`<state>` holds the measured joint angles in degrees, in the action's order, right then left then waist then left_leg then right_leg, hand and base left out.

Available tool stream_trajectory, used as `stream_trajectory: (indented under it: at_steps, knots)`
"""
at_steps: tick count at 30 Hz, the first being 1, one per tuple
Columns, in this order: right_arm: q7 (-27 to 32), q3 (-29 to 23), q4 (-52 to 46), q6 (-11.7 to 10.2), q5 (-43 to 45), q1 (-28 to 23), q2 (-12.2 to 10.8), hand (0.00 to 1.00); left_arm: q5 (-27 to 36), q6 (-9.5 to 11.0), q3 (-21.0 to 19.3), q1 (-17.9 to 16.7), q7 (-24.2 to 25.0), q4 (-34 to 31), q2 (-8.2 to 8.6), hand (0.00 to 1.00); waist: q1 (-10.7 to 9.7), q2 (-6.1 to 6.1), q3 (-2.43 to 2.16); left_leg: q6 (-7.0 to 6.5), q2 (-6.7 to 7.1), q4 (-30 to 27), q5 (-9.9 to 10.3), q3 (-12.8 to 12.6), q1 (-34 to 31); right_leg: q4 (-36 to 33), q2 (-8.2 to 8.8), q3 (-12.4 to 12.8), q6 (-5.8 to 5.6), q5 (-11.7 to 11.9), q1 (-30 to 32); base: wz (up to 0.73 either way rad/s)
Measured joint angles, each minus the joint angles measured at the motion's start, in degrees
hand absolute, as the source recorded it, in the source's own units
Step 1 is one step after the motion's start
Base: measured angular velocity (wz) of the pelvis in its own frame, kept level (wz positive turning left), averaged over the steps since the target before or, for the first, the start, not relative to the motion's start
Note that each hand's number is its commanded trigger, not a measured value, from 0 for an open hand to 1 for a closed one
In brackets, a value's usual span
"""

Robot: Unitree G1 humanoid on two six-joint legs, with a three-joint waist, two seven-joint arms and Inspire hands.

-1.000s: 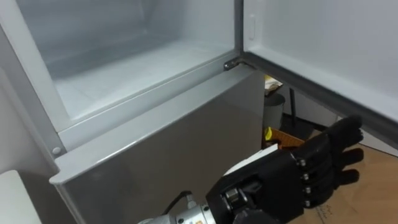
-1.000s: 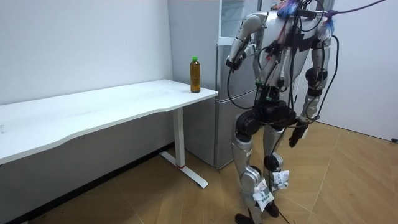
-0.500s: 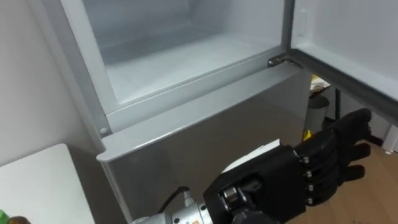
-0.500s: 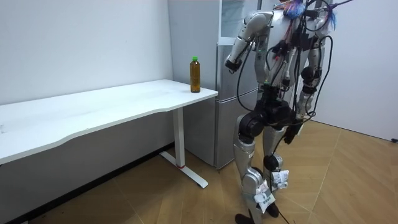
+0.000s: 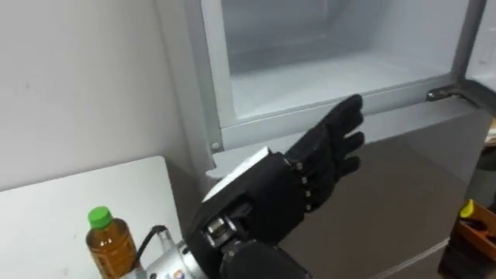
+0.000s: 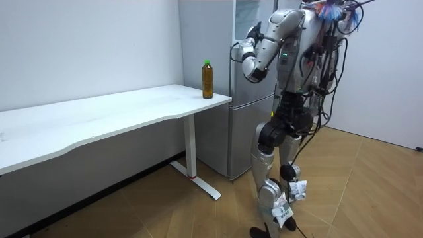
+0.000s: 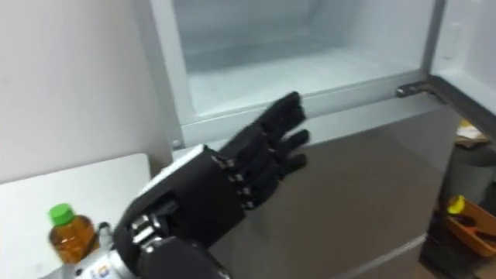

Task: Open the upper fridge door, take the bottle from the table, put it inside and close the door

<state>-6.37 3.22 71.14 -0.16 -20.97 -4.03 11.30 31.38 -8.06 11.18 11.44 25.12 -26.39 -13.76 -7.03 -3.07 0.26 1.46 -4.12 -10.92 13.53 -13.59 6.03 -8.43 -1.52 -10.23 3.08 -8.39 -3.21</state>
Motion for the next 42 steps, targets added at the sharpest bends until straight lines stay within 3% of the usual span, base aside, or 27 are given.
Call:
stream_trajectory:
  at_steps: [1,4,9,11,13,19,23,28,31,36,42]
  knots:
    - [0.0,0.0,-0.1,-0.4,0.3,0.0,-0.2,0.0,-0.7,0.0,-1.8,-0.7,-0.9,-0.6,0.0,0.0,1.0,-0.4,-0.49,0.01,-0.01,-0.2,0.0,0.3,-0.3,0.0,0.02,-0.3,0.05,0.0,0.1,0.15]
    - [0.1,0.0,0.0,-1.0,0.9,-0.1,-0.3,0.0,-0.7,0.9,-5.7,-1.3,-3.2,-1.8,0.04,0.0,2.6,-0.52,-0.59,0.07,-0.04,-0.5,-0.2,0.7,-0.4,-0.2,0.16,-1.1,0.19,-0.1,-0.2,0.13]
    - [0.5,-0.4,-0.4,-2.0,1.4,-1.5,-0.3,0.0,-0.9,4.2,-14.3,-3.3,-7.6,-4.9,-0.24,0.0,4.7,-0.72,-0.6,0.12,0.13,-0.4,-0.3,2.1,0.6,-0.1,0.31,-2.1,0.22,-0.5,-1.9,0.12]
    - [1.2,-1.3,-1.5,-2.3,1.2,-3.0,-0.2,0.0,-0.5,6.8,-17.8,-5.9,-10.1,-5.8,-0.25,0.0,5.9,-0.78,-0.59,0.12,0.43,-0.5,-0.3,2.9,0.8,-0.2,0.52,-2.5,0.12,-1.0,-2.0,0.12]
    - [1.7,-2.2,-2.5,-2.4,1.2,-3.6,-0.6,0.0,-0.5,8.0,-20.1,-8.4,-11.5,-6.4,-0.2,0.0,6.6,-0.81,-0.6,0.12,0.55,-0.5,-0.3,3.2,0.7,-0.4,0.64,-2.6,0.07,-1.5,-1.8,0.12]
    - [2.6,-2.7,-2.9,-3.8,3.5,-4.6,-0.9,0.0,-1.6,9.2,-27.6,-12.6,-16.5,-6.4,-0.19,0.0,9.1,-0.67,-0.49,0.11,0.86,-0.5,-0.3,4.4,0.6,-0.5,1.04,-4.1,-0.1,-1.9,-2.2,0.1]
    - [2.7,-4.7,-4.5,-4.6,3.6,-6.2,-1.9,0.0,-3.5,12.6,-32.5,-15.4,-21.2,-6.4,0.23,0.0,9.5,-0.68,-0.36,0.11,1.03,-0.4,-0.3,4.8,0.7,-0.3,1.1,-4.4,-0.3,-2.0,-2.9,0.09]
    - [3.3,-6.4,-5.7,-4.9,3.3,-8.4,-2.3,0.0,-3.7,13.5,-34.8,-20.4,-27.3,-5.5,2.59,0.0,10.3,-0.73,-0.19,0.1,1.46,0.3,-0.3,5.9,0.8,-0.4,1.48,-5.2,-0.58,-2.6,-2.9,0.08]
    - [3.8,-7.3,-7.1,-4.8,3.6,-9.4,-2.7,0.0,-5.0,13.5,-36.9,-21.4,-30.2,-2.9,4.14,0.0,10.7,-0.19,0.09,0.1,1.54,0.3,-0.3,6.0,0.7,-0.4,1.61,-5.5,-0.64,-2.7,-2.9,0.05]
    - [5.1,-9.2,-7.5,-4.8,6.9,-9.6,-2.9,0.0,-5.4,14.1,-38.5,-23.5,-35.6,3.9,4.28,0.0,10.9,0.02,0.12,0.1,1.69,0.3,-0.3,6.2,0.9,-0.2,1.69,-5.7,-0.78,-2.8,-3.5,0.01]
    - [4.3,-11.7,-10.9,-4.7,9.7,-11.7,-2.8,0.0,-10.3,14.2,-38.0,-27.6,-37.2,14.6,4.79,0.0,11.2,0.28,-0.01,0.09,1.93,0.2,-0.3,6.2,1.5,-0.2,1.94,-5.7,-0.96,-3.0,-4.1,0.0]
